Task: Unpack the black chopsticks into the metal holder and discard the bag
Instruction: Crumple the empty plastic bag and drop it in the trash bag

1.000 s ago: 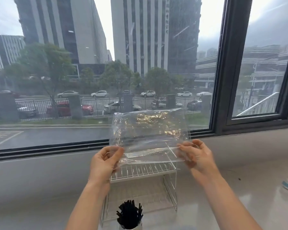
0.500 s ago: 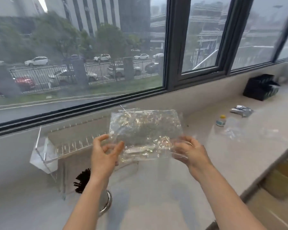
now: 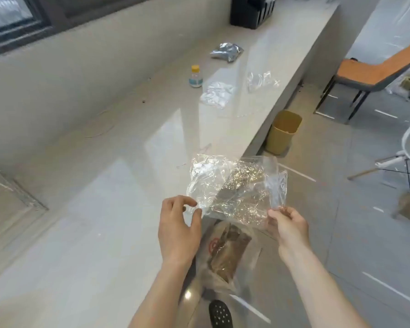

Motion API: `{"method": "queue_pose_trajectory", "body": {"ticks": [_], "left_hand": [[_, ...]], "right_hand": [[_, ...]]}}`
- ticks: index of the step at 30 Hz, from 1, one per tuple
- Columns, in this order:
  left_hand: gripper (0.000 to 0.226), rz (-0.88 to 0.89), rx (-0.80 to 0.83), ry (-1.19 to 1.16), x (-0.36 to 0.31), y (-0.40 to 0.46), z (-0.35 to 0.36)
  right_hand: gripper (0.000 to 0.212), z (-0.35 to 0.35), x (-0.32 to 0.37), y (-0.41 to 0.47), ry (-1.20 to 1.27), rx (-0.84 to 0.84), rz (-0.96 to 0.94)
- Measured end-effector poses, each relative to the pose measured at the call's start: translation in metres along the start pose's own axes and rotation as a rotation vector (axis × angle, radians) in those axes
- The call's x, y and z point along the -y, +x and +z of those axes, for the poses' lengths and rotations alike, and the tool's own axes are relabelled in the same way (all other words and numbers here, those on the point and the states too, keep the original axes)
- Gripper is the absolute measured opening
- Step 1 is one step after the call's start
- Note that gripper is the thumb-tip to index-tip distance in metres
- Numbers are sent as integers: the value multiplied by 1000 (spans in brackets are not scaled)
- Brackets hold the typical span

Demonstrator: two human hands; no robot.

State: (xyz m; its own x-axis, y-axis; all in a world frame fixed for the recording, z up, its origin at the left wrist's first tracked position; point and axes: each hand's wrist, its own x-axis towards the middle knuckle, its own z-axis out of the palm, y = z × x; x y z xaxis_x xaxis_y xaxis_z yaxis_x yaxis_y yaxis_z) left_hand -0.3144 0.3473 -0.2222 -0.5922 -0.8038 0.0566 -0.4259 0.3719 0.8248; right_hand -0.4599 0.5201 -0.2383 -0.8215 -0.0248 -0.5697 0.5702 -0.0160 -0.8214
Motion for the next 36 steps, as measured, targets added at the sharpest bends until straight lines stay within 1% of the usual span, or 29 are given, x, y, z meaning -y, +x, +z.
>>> {"method": "queue_pose_trajectory", "body": {"ticks": [4, 7, 9, 10, 12, 14, 16, 18, 21, 24, 26, 27, 29, 31, 33, 36], "left_hand": [[15, 94, 137, 235, 14, -19, 104], [20, 53, 280, 366, 42, -37, 169], [30, -10, 454, 315, 67, -48, 208], [36, -51, 554, 261, 81, -53, 225], [48, -119, 702, 177, 107, -62, 258], [56, -250, 780, 113, 129, -68, 284], [57, -382, 836, 70, 149, -72, 307], [52, -461, 857, 32, 170, -76, 325], [48, -583, 864, -19, 208, -82, 344], [50, -726, 836, -39, 241, -86, 357], [46, -789, 816, -50, 258, -91, 360], [44, -823, 813, -57, 265, -93, 359], [51, -916, 814, -23, 279, -102, 352], [46, -981, 809, 28, 290, -110, 340], [49, -982, 814, 66, 296, -113, 333], [54, -929, 799, 56, 295, -108, 333]], "right_hand": [[25, -56, -39, 61, -61, -155, 73], [27, -86, -75, 99, -116, -274, 116], [26, -98, -103, 120, -173, -324, 123], [24, -101, -117, 129, -211, -343, 115], [17, -103, -147, 147, -295, -376, 104], [16, -97, -178, 162, -303, -337, 168], [20, -90, -212, 175, -296, -268, 260], [24, -80, -241, 188, -315, -224, 321], [18, -62, -272, 205, -394, -164, 379], [18, -48, -297, 216, -492, -71, 424], [19, -42, -314, 218, -555, 0, 469], [17, -40, -323, 218, -584, 39, 507], [17, -36, -340, 212, -589, 119, 637], [19, -31, -356, 205, -539, 167, 778], [20, -27, -368, 201, -483, 159, 834], [15, -24, -374, 211, -378, 4, 765]]}}
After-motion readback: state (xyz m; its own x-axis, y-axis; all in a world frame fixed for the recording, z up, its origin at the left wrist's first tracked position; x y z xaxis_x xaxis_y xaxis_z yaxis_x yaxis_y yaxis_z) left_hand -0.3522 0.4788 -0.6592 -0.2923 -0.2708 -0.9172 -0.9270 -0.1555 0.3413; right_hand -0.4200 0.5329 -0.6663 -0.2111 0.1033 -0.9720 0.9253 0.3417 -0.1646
